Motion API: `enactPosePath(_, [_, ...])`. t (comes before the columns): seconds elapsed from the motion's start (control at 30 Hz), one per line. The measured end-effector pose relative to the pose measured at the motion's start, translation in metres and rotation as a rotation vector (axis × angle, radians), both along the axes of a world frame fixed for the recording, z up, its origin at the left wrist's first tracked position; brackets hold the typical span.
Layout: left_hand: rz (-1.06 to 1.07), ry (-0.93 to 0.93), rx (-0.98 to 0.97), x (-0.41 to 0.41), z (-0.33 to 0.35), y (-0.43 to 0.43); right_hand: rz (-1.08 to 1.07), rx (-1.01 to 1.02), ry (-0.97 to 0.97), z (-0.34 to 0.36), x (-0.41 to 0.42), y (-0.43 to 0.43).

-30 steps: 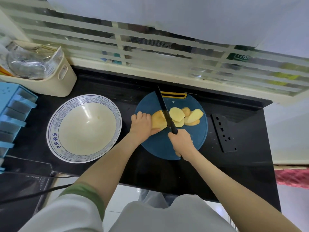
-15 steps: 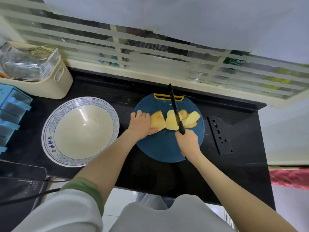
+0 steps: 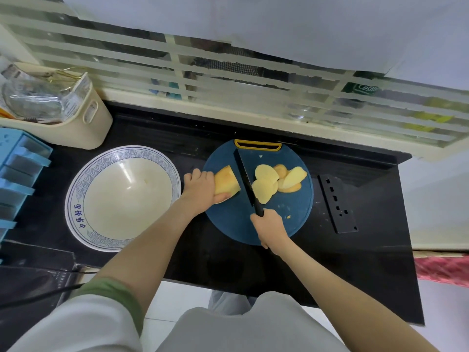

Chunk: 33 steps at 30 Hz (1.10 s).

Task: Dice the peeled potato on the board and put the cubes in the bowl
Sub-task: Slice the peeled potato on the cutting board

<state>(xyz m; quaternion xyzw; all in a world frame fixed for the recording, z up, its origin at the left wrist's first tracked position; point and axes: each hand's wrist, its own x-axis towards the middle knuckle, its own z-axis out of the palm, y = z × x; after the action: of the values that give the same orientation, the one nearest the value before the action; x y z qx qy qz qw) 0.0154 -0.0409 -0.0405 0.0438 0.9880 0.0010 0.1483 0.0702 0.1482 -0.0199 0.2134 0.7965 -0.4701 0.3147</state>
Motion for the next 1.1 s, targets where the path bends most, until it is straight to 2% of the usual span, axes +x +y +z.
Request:
enactPosePath(0.27, [0.05, 0.001, -0.005, 0.004, -0.003, 0.002, 0.017, 0.021, -0.03, -0.013, 0.003, -0.002])
enactPosePath(0.37, [0.05, 0.0, 0.009, 0.003, -0.004, 0.001, -0.042, 0.014, -0.018, -0.012, -0.003, 0.007])
enactPosePath(0.57, [-0.048, 0.025, 0.043, 0.001, -0.005, 0.005, -0.123, 0.016, -0.019, -0.007, -0.023, 0.023])
enactPosePath(0.83, [-0.145, 0.065, -0.016, -0.007, -0.003, 0.028, -0.164, 0.001, 0.028, 0.009, -0.023, 0.012])
enactPosePath(1.1, [-0.117, 0.041, -0.048, -0.008, 0.0, 0.031, -0.041, 0.046, 0.1, 0.027, -0.004, -0.006])
